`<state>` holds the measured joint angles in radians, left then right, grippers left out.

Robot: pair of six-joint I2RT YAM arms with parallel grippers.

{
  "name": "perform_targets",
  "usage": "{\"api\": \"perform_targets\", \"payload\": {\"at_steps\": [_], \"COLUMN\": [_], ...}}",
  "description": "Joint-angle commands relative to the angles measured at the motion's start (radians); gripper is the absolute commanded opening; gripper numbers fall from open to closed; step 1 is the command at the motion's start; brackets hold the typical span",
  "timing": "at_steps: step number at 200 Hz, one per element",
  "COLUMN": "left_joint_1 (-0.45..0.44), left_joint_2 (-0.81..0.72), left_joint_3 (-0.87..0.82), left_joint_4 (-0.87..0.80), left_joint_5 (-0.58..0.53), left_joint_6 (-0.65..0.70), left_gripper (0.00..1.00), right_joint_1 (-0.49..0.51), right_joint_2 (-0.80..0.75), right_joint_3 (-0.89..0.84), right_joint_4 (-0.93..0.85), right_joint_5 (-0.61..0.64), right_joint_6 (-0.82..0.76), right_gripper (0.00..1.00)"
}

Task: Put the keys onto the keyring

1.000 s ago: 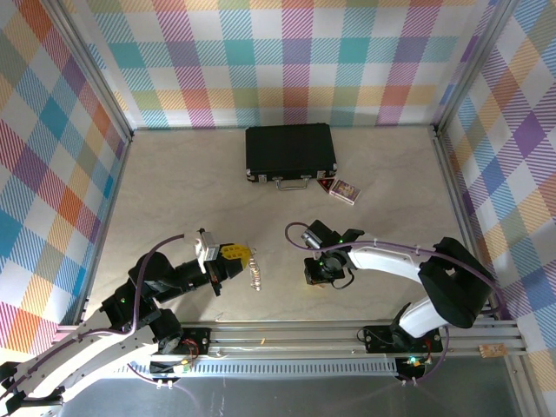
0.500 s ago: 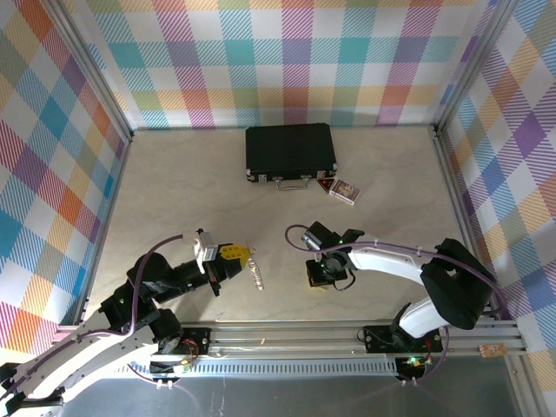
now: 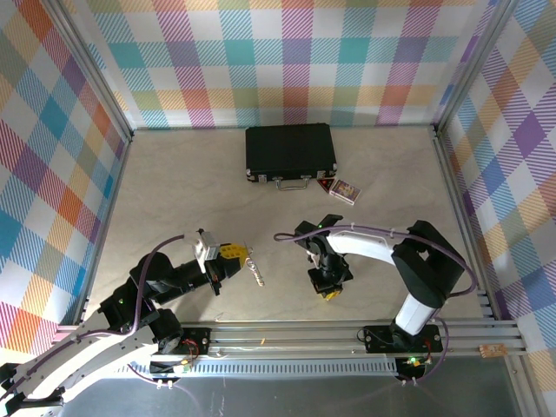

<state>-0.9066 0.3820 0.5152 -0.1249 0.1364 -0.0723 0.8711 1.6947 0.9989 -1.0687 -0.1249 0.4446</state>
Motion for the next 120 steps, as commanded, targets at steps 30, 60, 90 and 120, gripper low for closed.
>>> {"api": "perform_targets", "payload": {"at_steps": [30, 60, 90, 120], "left_joint_1": [0.0, 0.0, 0.0, 0.0], "left_joint_2": [-0.005, -0.008, -0.017, -0.021], "left_joint_3": [0.019, 0.025, 0.027, 0.028], "left_joint_4": [0.033, 0.035, 0.031, 0.039], "left_joint_5": [-0.008, 0.004, 0.004, 0.01], "left_joint_6": [0.026, 0.025, 0.023, 0.023], "left_gripper": [0.0, 0.0, 0.0, 0.0], "right_joint_1": [-0.012, -0.017, -0.016, -0.015], "right_joint_2": [0.041, 0.033, -0.023, -0.179], "right_joint_3": [0.003, -0.011, -0.011, -0.034], "right_joint_4": [0.004, 0.069, 0.083, 0.071], "right_joint_5": [-0.016, -0.011, 0.007, 0.038], "right_joint_6": [-0.046, -0.05, -0.04, 0.036], "right_gripper": [0.05, 0.12, 0.22, 0.36]}}
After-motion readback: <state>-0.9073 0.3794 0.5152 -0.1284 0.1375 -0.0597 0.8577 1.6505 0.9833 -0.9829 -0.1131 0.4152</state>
